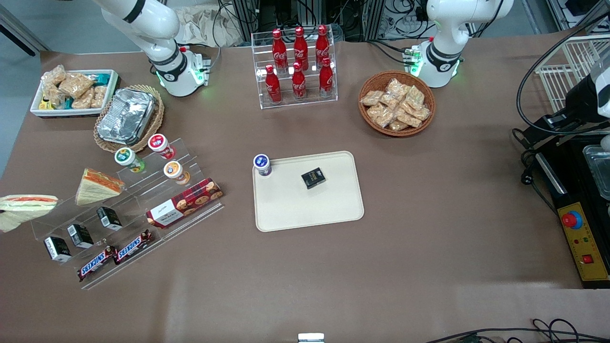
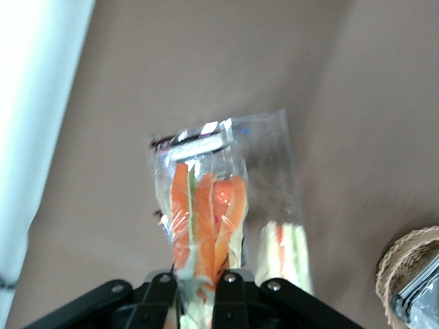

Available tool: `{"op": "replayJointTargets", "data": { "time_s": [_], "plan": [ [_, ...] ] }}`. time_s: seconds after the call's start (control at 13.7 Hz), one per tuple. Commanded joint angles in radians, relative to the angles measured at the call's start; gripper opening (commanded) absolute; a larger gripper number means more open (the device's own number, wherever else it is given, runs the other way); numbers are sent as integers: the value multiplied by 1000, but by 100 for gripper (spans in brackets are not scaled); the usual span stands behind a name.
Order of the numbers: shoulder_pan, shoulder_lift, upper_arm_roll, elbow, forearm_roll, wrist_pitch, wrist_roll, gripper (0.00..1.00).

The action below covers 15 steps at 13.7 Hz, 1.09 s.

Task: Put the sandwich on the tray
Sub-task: 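Lift the sandwich with the right gripper off the display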

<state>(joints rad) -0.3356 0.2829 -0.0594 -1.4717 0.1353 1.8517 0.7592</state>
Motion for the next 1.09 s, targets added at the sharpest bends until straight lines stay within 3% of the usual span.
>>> {"op": "replayJointTargets", "data": {
  "time_s": [0.0,0.22,0.58,0.87,1.02],
  "plan": [
    [64,-27,18,14,26,-55,-61,2],
    [159,-44,26,24,26,-123,-220,2],
    [314,-80,21,14,27,-124,-668,0],
    [590,-53,20,19,-83,-111,-709,0],
    [715,-31,20,19,-97,-70,-712,0]
  ]
}}
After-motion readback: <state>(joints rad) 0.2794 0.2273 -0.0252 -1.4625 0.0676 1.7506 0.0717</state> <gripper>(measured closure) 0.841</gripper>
